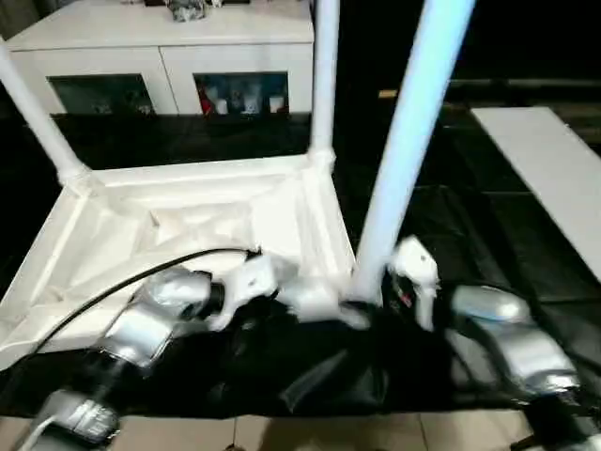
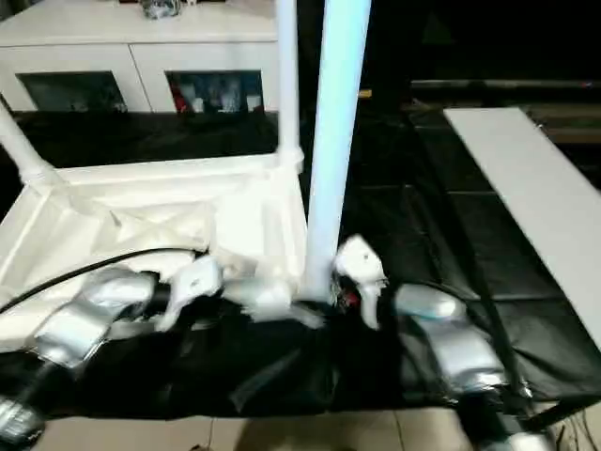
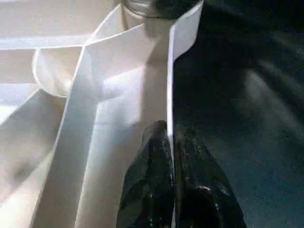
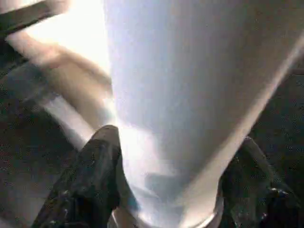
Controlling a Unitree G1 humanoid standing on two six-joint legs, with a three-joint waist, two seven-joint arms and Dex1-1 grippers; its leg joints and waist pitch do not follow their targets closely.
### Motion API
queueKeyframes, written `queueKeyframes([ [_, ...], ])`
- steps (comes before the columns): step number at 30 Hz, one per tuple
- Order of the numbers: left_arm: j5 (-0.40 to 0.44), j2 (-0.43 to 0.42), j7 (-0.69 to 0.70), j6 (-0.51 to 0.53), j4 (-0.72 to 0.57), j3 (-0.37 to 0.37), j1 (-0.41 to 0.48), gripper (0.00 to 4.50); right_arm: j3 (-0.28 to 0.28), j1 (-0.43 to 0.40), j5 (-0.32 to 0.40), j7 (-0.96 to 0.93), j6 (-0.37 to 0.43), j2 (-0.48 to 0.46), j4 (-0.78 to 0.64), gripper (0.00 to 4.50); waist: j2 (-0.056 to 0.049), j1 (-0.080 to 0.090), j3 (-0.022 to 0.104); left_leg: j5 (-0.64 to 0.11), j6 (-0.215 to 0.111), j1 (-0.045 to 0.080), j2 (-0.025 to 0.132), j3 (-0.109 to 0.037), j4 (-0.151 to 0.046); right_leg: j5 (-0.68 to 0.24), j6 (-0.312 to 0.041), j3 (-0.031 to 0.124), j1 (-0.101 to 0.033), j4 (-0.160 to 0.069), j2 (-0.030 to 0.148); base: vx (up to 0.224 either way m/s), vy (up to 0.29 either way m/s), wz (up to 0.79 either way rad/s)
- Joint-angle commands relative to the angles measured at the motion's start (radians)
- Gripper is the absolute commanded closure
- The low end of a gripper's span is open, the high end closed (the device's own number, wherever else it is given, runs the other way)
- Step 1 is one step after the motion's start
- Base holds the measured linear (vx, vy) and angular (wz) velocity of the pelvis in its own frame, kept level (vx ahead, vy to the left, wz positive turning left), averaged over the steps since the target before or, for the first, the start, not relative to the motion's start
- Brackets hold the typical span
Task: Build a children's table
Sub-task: Rotate leg to tighten
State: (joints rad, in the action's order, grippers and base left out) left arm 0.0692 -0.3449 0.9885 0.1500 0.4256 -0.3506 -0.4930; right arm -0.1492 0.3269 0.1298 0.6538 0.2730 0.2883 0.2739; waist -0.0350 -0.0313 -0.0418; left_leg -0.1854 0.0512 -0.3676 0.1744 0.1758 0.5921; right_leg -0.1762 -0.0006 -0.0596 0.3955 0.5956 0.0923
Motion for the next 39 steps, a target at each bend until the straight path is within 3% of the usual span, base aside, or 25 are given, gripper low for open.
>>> queueKeyframes([
  [1, 0.032, 0.096, -0.216, 0.061, 0.095, 0.019, -0.06, 4.5, 0.015, 0.008, -0.018, -0.187, 0.085, -0.089, 0.066, 1.89, 0.01, 0.008, 0.042, -0.372, 0.018, 0.018, 0.039, -0.019, -0.08, -0.55, -0.118, 0.032, -0.024, -0.103, 0.048, -0.058, 0.018, -0.01],
  [2, 0.036, 0.123, -0.269, 0.066, 0.124, 0.028, -0.078, 4.5, 0.027, 0.018, -0.024, -0.242, 0.096, -0.116, 0.079, 1.89, 0.009, 0.009, 0.04, -0.414, 0.031, 0.031, 0.036, -0.022, -0.076, -0.6, -0.103, 0.028, -0.011, -0.114, 0.048, -0.054, 0.024, 0.0],
  [3, 0.037, 0.135, -0.293, 0.067, 0.137, 0.033, -0.086, 4.5, 0.032, 0.022, -0.027, -0.267, 0.101, -0.128, 0.085, 1.89, 0.013, 0.012, 0.04, -0.429, 0.034, 0.033, 0.033, -0.024, -0.075, -0.627, -0.091, 0.023, -0.012, -0.117, 0.048, -0.054, 0.024, 0.0],
  [4, 0.044, 0.162, -0.345, 0.075, 0.169, 0.038, -0.108, 4.5, 0.051, 0.037, -0.026, -0.337, 0.109, -0.168, 0.105, 1.89, 0.01, 0.011, 0.044, -0.429, 0.029, 0.029, 0.033, -0.029, -0.076, -0.634, -0.075, 0.021, -0.02, -0.119, 0.053, 0.0, 0.0, 0.0],
  [5, 0.048, 0.185, -0.393, 0.073, 0.196, 0.045, -0.127, 4.5, 0.064, 0.053, -0.024, -0.393, 0.111, -0.206, 0.122, 1.89, 0.003, 0.015, 0.041, -0.441, 0.025, 0.03, 0.032, -0.028, -0.079, -0.639, -0.069, 0.019, -0.014, -0.126, 0.052, 0.0, 0.0, 0.0],
  [7, 0.062, 0.219, -0.444, 0.059, 0.234, 0.05, -0.161, 4.5, 0.079, 0.093, -0.013, -0.455, 0.085, -0.285, 0.156, 1.89, 0.002, 0.019, 0.045, -0.462, 0.022, 0.028, 0.032, -0.034, -0.082, -0.624, -0.063, 0.008, -0.023, -0.13, 0.052, 0.0, 0.0, 0.0],
  [9, 0.071, 0.22, -0.443, 0.046, 0.241, 0.047, -0.168, 4.5, 0.077, 0.102, -0.019, -0.455, 0.073, -0.298, 0.159, 1.89, -0.002, 0.021, 0.045, -0.477, 0.019, 0.031, 0.033, -0.035, -0.084, -0.606, -0.063, 0.007, -0.021, -0.133, 0.052, 0.0, 0.0, 0.0],
  [11, 0.082, 0.212, -0.418, 0.02, 0.245, 0.044, -0.171, 4.5, 0.068, 0.104, -0.03, -0.427, 0.041, -0.299, 0.128, 1.33, -0.002, 0.023, 0.045, -0.484, 0.014, 0.027, 0.036, -0.035, -0.09, -0.571, -0.073, 0.008, -0.023, -0.132, 0.052, 0.0, 0.0, 0.0],
  [13, 0.089, 0.197, -0.387, -0.004, 0.245, 0.041, -0.168, 4.5, 0.066, 0.096, -0.018, -0.384, 0.024, -0.287, 0.084, 1.1, 0.001, 0.024, 0.047, -0.463, 0.001, 0.019, 0.036, -0.033, -0.092, -0.522, -0.09, 0.014, -0.028, -0.125, 0.054, 0.0, 0.0, 0.0],
  [15, 0.093, 0.177, -0.365, -0.012, 0.228, 0.035, -0.155, 4.5, 0.064, 0.089, -0.015, -0.353, 0.022, -0.261, 0.055, 0.91, 0.0, 0.029, 0.046, -0.457, -0.006, 0.013, 0.038, -0.034, -0.095, -0.511, -0.094, 0.015, -0.032, -0.12, 0.055, 0.0, 0.0, 0.0],
  [16, 0.09, 0.155, -0.335, -0.008, 0.201, 0.031, -0.137, 4.5, 0.06, 0.085, -0.024, -0.329, 0.017, -0.223, 0.034, 0.91, 0.0, 0.037, 0.049, -0.429, -0.008, -0.002, 0.038, -0.038, -0.098, -0.487, -0.096, 0.013, -0.046, -0.111, 0.057, 0.0, 0.0, 0.0],
  [17, 0.09, 0.141, -0.316, -0.011, 0.187, 0.027, -0.127, 4.5, 0.053, 0.083, -0.032, -0.31, 0.014, -0.198, 0.022, 0.82, 0.0, 0.037, 0.05, -0.416, -0.01, -0.005, 0.039, -0.039, -0.099, -0.476, -0.097, 0.013, -0.049, -0.111, 0.057, 0.0, 0.0, 0.0],
  [18, 0.085, 0.103, -0.259, -0.016, 0.149, 0.02, -0.101, 4.5, 0.032, 0.069, -0.051, -0.245, 0.0, -0.125, -0.008, 0.73, 0.001, 0.037, 0.05, -0.401, -0.015, 0.0, 0.043, -0.036, -0.096, -0.429, -0.115, 0.018, -0.043, -0.108, 0.057, 0.0, 0.0, 0.0],
  [22, 0.082, 0.061, -0.197, -0.057, 0.117, 0.012, -0.076, 4.5, 0.014, 0.046, -0.048, -0.141, -0.028, -0.05, -0.033, 0.66, 0.005, 0.03, 0.053, -0.339, -0.044, 0.007, 0.04, -0.02, -0.083, -0.392, -0.164, 0.028, -0.034, -0.106, 0.058, 0.0, 0.0, 0.0],
  [24, 0.051, 0.0, -0.054, -0.125, 0.067, -0.015, -0.037, 4.5, -0.001, 0.01, -0.037, 0.0, -0.068, 0.038, -0.057, 0.66, 0.009, 0.019, 0.057, -0.299, -0.063, -0.002, 0.043, -0.021, -0.08, -0.368, -0.164, 0.028, -0.045, -0.101, 0.06, 0.0, 0.0, 0.0],
  [27, 0.001, -0.073, 0.105, -0.138, -0.006, -0.049, 0.008, 4.5, -0.021, -0.032, -0.03, 0.13, -0.096, 0.124, -0.093, 0.66, 0.006, 0.005, 0.059, -0.25, -0.079, 0.002, 0.047, -0.013, -0.073, -0.263, -0.202, 0.036, -0.035, -0.085, 0.054, 0.071, -0.04, 0.05],
  [29, -0.057, -0.104, 0.194, -0.097, -0.084, -0.049, 0.037, 4.5, -0.039, -0.057, 0.003, 0.204, -0.09, 0.174, -0.125, 0.66, 0.001, -0.005, 0.069, -0.163, -0.099, -0.002, 0.049, -0.012, -0.067, -0.121, -0.239, 0.035, -0.048, -0.06, 0.054, 0.073, -0.033, 0.0],
  [30, -0.061, -0.105, 0.199, -0.093, -0.09, -0.049, 0.039, 4.5, -0.04, -0.059, 0.005, 0.209, -0.09, 0.177, -0.127, 0.66, 0.002, -0.008, 0.067, -0.111, -0.121, -0.002, 0.05, -0.01, -0.064, -0.034, -0.266, 0.035, -0.045, -0.051, 0.05, 0.071, -0.026, -0.01],
  [32, -0.091, -0.119, 0.243, -0.063, -0.127, -0.05, 0.049, 4.5, -0.047, -0.067, 0.016, 0.236, -0.091, 0.187, -0.137, 0.66, 0.001, -0.009, 0.068, -0.079, -0.141, -0.002, 0.047, -0.008, -0.058, 0.024, -0.297, 0.031, -0.048, -0.043, 0.048, 0.028, -0.005, 0.0],
  [36, -0.105, -0.135, 0.277, -0.061, -0.146, -0.047, 0.054, 4.5, -0.063, -0.08, 0.021, 0.295, -0.11, 0.195, -0.139, 0.66, 0.0, -0.01, 0.061, -0.153, -0.12, 0.003, 0.051, -0.007, -0.064, -0.093, -0.284, 0.031, -0.047, -0.057, 0.049, 0.0, 0.0, 0.0],
  [39, -0.111, -0.134, 0.282, -0.055, -0.149, -0.043, 0.053, 4.5, -0.065, -0.082, 0.036, 0.316, -0.112, 0.189, -0.145, 0.66, 0.0, -0.015, 0.053, -0.244, -0.073, 0.009, 0.052, -0.008, -0.071, -0.234, -0.252, 0.034, -0.04, -0.07, 0.049, 0.0, 0.0, 0.0],
])
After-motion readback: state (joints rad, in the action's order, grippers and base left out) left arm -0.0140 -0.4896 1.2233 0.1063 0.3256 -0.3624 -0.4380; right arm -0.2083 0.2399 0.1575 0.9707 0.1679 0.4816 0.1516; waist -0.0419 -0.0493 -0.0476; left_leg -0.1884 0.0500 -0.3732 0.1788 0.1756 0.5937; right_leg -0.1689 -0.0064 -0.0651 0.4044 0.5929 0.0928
